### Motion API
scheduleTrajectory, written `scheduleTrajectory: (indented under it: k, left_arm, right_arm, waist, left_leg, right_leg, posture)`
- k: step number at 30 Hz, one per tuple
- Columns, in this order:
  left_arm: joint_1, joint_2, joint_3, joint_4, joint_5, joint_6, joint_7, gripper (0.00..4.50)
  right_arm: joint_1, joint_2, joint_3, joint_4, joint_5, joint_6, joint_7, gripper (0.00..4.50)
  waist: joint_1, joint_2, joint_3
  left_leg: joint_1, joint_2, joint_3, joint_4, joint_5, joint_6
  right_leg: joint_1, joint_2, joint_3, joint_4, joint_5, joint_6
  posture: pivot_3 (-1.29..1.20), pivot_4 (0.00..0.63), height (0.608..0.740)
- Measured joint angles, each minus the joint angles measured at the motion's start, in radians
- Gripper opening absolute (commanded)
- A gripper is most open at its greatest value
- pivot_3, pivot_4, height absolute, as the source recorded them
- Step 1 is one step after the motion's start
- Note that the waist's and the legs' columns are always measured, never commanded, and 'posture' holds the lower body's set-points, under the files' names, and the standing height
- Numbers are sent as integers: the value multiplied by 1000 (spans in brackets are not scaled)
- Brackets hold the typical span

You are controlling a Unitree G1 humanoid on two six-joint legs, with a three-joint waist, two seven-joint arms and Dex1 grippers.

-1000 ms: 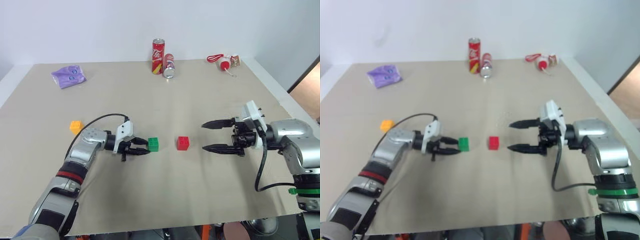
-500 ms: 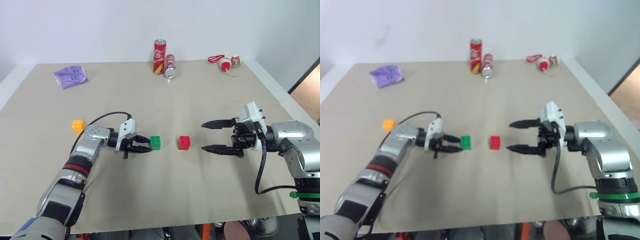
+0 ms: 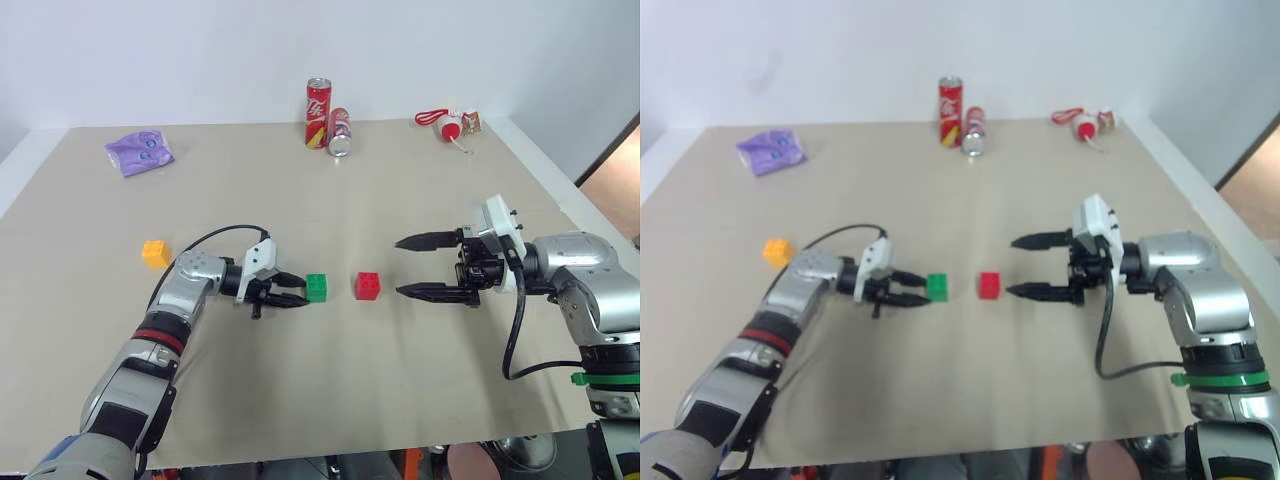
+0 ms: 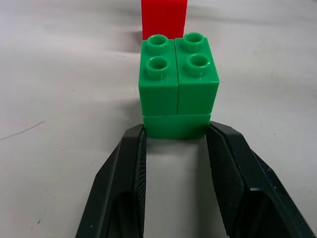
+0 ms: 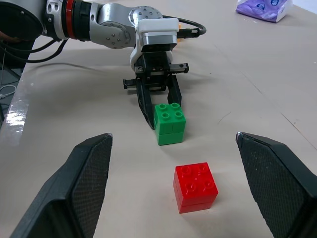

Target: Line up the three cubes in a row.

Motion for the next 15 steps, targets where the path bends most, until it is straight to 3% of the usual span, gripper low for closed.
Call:
scheduleTrajectory:
  k: [14, 15]
  left_arm:
    - [-25, 2, -1, 71, 23, -92, 6, 1239]
    - [-26, 2, -1, 72, 23, -92, 6, 1739]
  right_arm:
    - [-4, 6, 0, 0, 0, -1, -4, 4151]
    - [-6, 10, 0, 0, 0, -1, -5, 4151]
  waist:
    - [-2, 0, 0]
    - [-2, 0, 0]
  left_leg:
    - [1, 0, 0, 0, 0, 0]
    - [1, 0, 0, 0, 0, 0]
  right_leg:
    - [1, 0, 0, 0, 2, 1]
    - [1, 0, 0, 0, 2, 1]
  posture:
    - [0, 150, 740]
    - [0, 150, 740]
